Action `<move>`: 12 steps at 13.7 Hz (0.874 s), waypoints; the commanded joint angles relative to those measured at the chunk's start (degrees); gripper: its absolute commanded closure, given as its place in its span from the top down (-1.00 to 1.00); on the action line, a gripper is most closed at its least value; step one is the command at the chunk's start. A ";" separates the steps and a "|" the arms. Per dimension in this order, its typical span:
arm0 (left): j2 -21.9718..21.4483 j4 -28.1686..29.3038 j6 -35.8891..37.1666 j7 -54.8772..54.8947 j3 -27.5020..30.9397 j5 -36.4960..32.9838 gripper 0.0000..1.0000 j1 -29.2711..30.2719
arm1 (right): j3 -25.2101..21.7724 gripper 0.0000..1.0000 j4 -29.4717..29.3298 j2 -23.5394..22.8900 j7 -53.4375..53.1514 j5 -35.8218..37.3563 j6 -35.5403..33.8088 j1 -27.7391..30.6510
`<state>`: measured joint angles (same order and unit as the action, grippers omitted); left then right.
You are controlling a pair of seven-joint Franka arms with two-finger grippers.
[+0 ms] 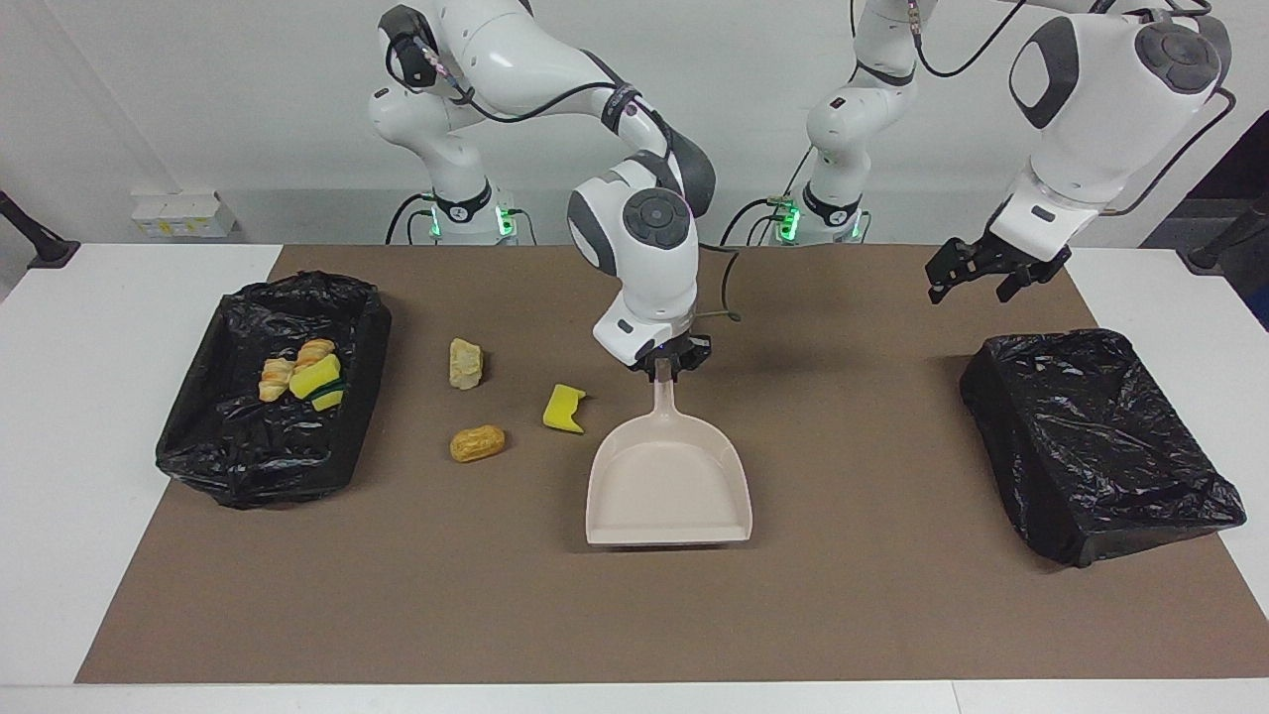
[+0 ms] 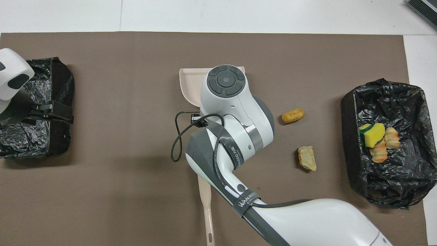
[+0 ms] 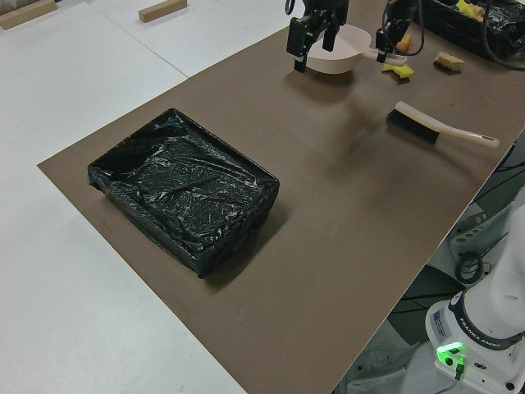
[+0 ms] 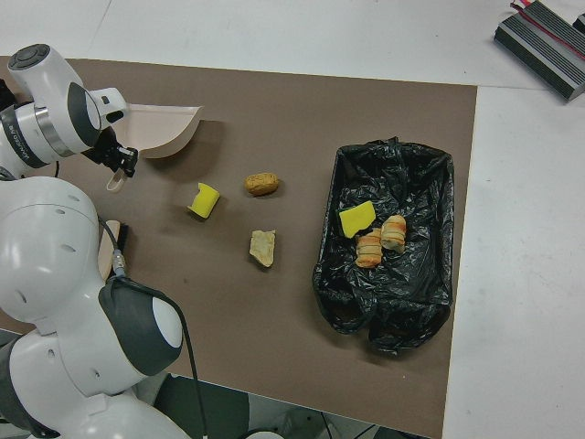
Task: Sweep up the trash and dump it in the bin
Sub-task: 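Return the empty dustpan to the table center with the right gripper, then release the dustpan and raise the right gripper away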
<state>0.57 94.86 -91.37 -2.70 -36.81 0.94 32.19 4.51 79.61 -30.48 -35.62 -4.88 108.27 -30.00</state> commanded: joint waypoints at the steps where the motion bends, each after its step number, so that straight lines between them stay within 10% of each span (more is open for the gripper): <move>1: -1.18 -0.81 1.29 4.52 12.33 -1.20 1.00 -10.71 | -0.29 -1.00 -2.53 -2.22 -2.17 -1.45 0.98 -1.20; 7: -3.19 -0.20 1.29 5.42 28.80 -1.12 1.00 -28.22 | -0.20 -0.82 -1.39 -3.71 -1.64 -6.81 4.32 -1.11; 9: -3.99 0.24 2.24 5.51 29.34 -1.12 1.00 -29.99 | -0.20 0.99 -0.07 -3.36 1.85 -5.94 4.49 -1.29; 12: -4.26 -0.20 2.16 5.33 30.30 -1.12 1.00 -30.70 | -0.37 1.00 0.02 -2.92 2.75 -5.24 5.37 -1.46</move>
<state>-2.86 94.65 -90.32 2.27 -8.62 0.86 3.35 4.33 79.10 -33.95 -34.50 -10.12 112.68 -31.39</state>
